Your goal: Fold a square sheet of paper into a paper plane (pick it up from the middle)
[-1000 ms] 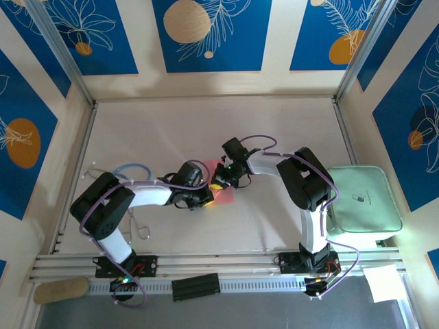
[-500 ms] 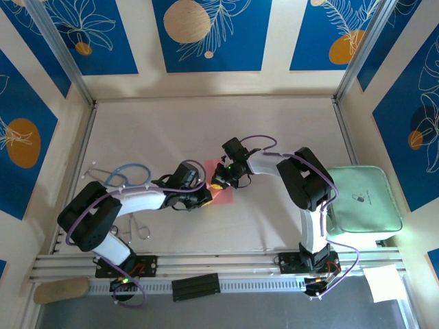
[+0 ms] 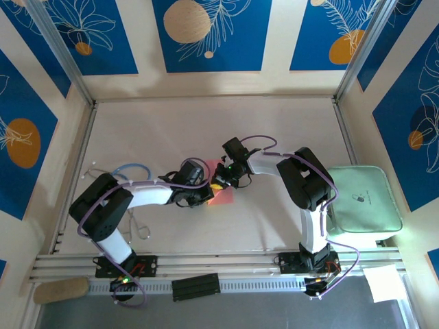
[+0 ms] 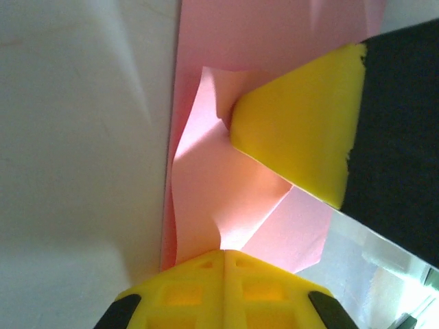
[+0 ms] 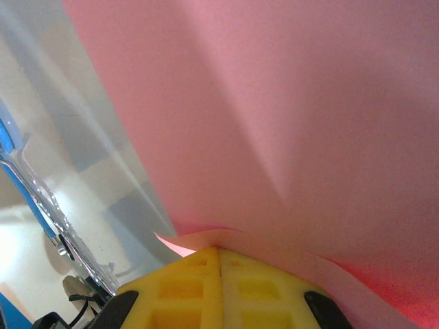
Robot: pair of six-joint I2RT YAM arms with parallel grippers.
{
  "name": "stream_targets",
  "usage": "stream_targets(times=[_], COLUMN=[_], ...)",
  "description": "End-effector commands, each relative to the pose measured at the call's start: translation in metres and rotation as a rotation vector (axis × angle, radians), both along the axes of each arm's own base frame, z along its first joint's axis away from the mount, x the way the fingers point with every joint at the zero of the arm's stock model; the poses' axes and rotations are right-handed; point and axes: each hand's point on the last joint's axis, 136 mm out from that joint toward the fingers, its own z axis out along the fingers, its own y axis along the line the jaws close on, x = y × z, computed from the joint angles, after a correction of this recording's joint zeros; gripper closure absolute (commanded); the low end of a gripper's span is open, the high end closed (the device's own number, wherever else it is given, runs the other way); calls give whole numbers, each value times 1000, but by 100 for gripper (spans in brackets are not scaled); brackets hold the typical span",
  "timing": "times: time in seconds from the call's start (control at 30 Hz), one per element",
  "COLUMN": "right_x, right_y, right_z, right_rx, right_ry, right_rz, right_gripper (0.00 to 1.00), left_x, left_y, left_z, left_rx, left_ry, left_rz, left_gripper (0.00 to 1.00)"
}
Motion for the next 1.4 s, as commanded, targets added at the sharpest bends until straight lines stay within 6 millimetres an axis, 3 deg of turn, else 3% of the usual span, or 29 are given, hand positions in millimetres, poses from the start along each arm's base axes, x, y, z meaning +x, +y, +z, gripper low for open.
stream_targets(times=[0.0, 0.23, 0.47, 0.6, 0.97, 1.37], right_x=[-31, -15, 8, 9, -20, -15], right_y=[-41, -31, -13, -14, -16, -8], right_z=[-57, -37, 13, 34, 20, 5], right_rx=[-210, -145, -11, 16, 32, 32], right_ry=[138, 67, -77, -159, -143, -125], right_rz=[-34, -15, 32, 61, 114, 135], right_gripper=[98, 96, 89, 86, 89, 90], left_x=[0, -12, -15, -17, -17, -17], left_y=[6, 17, 21, 22, 22, 21], left_z=[-10, -24, -28, -30, -32, -28], left_rx=[39, 71, 95, 99, 100, 94], left_ry=[4, 59, 84, 92, 102, 98], left_rz=[1, 22, 28, 30, 36, 30], left_gripper=[98, 99, 99, 99, 100, 100])
